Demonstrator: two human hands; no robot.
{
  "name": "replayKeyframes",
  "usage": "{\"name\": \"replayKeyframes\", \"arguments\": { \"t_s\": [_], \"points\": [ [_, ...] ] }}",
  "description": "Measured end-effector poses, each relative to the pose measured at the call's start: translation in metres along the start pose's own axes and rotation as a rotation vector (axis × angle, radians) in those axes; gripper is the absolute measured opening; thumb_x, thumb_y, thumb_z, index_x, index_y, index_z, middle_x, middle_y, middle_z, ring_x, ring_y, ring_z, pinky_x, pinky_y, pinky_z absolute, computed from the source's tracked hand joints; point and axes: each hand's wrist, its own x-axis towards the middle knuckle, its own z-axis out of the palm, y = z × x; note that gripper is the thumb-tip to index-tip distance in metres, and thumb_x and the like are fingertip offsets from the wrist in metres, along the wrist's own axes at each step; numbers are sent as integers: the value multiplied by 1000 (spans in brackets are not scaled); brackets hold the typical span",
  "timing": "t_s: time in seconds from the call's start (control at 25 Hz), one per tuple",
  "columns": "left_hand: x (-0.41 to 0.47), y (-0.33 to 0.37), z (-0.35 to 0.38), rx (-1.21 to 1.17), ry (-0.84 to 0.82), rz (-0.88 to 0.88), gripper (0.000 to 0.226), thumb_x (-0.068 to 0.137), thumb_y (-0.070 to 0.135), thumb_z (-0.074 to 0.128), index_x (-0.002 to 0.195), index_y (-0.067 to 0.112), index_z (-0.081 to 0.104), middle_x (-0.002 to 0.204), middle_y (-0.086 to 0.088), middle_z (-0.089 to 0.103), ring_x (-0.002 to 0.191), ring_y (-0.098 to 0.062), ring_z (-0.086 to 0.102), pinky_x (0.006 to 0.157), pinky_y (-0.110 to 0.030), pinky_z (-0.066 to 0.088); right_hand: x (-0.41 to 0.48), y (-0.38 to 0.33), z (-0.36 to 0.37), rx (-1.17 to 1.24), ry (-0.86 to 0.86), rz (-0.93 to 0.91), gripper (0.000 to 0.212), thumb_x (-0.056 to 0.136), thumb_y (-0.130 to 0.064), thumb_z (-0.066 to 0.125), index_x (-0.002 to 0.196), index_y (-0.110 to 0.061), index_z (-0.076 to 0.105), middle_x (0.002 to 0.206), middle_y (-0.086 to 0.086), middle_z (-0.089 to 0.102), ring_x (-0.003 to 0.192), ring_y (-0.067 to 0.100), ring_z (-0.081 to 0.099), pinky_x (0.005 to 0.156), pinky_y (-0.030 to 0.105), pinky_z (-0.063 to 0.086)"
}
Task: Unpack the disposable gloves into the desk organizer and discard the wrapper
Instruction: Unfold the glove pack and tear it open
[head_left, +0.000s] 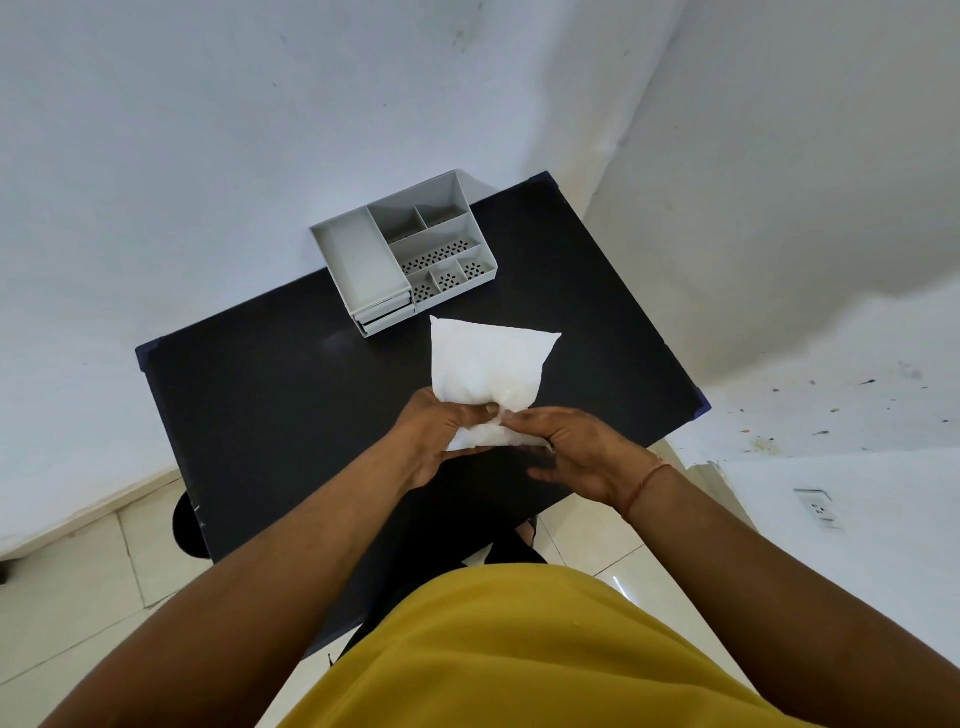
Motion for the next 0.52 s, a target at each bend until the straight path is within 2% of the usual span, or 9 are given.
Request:
{"name": "replayKeyframes", "arguments": {
  "t_s": [0.08,0.16,0.24,0.36,0.52],
  "points": [
    [-1,2,1,-26,24,-10,57,77,8,94,129,10,72,126,-14,78,119,-39,73,98,-61,62,-2,2,0,-28,-18,-34,27,79,-25,85,104,-14,80,126,7,66,127,31,52,114,57,41],
    [-3,4,3,-47,4,-24,48,84,4,87,129,12,71,127,-13,78,116,-38,75,96,-60,63,-5,2,-4,-93,-15,-87,28,75,-30,86,98,-16,82,127,6,66,127,31,52,113,56,43],
    [-4,6,6,-88,-1,-65,46,86,2,84,128,11,69,125,-14,77,112,-39,76,92,-59,65,-10,-1,-5,-179,0,-159,26,72,-35,86,93,-20,84,123,3,69,124,31,54,112,53,46],
    [-5,9,9,-167,11,-160,44,86,2,83,128,6,70,120,-17,80,106,-40,79,87,-55,67,-11,-3,-8,-239,-1,-243,7,83,-28,81,88,-24,84,108,-7,75,118,23,58,107,46,48],
    [-4,10,9,-170,15,-237,41,89,5,81,128,6,69,119,-18,81,105,-38,80,82,-52,67,-16,2,-10,-300,-34,-342,15,81,-31,81,94,-24,84,105,-14,78,115,13,61,102,35,46]
  ]
}}
